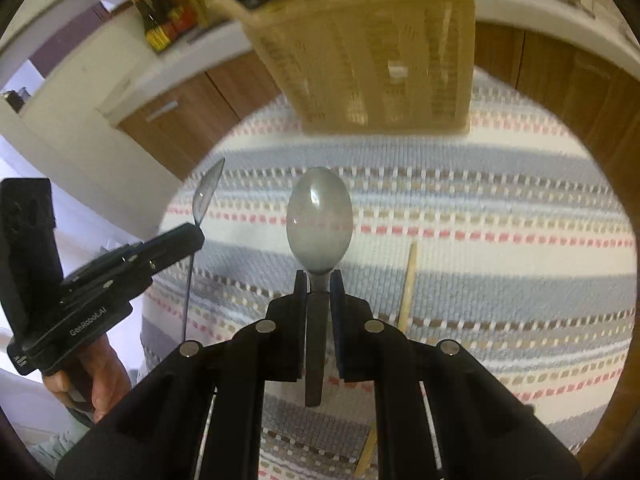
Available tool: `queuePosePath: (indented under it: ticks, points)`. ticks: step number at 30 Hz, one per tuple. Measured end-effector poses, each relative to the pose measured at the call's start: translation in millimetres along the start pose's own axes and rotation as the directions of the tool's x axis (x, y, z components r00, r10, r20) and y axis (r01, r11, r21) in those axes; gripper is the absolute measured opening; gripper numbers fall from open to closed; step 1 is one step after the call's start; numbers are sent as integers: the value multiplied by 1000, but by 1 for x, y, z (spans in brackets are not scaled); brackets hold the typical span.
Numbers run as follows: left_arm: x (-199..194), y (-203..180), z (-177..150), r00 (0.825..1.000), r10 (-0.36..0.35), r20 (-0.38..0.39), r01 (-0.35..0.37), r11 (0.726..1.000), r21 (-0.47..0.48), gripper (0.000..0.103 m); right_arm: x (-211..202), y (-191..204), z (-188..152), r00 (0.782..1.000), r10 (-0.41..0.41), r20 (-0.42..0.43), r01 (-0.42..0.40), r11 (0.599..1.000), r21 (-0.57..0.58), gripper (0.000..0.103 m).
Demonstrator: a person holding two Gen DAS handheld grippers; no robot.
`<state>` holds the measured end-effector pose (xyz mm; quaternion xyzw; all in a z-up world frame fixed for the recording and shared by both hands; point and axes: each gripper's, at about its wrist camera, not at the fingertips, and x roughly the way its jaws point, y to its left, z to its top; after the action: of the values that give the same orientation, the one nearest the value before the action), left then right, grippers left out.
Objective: Organize utensils
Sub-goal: 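Lift both spoons up over the beige basket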
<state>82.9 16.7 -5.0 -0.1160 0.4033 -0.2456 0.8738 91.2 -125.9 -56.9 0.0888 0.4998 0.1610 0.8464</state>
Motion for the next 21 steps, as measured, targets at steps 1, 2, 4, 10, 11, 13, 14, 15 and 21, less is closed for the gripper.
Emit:
queuePosePath:
  ticks: [1,2,4,10,11,13,14,15,21]
  points:
    - [-3,-1,1,1000,-1,13,1,1000,2,10,-7,1,2,1000,6,29,-6,1000,-12,10]
    - [-6,-1,3,999,-4,32,4,1000,3,10,-14,2,4,998,17,55,-16,1000,-20,10]
    - [-12,-2,6,998,-12,60,12,1000,-3,10,-24,3,9,995,38,93,-35,999,-31,10]
    - [-33,-4,27,984,-32,175,35,999,-15,10,-66,-6,21,975,66,211,-56,997,-54,10]
    - [-37,-5,32,979,-35,200,38,999,-12,10,-73,-8,24,970,73,231,-62,997,-54,10]
    - [-45,-10,43,967,-34,252,35,999,-3,10,-82,-10,30,963,74,258,-61,996,-58,10]
    - [-49,-14,49,961,-33,275,33,999,4,10,-89,-11,34,958,65,281,-49,997,-64,10]
    - [-53,-16,54,954,-33,296,31,999,12,10,-94,-10,38,952,60,300,-40,997,-71,10]
    - [-79,-31,95,881,-27,472,8,999,43,10,-104,-2,68,920,6,391,34,995,-96,10]
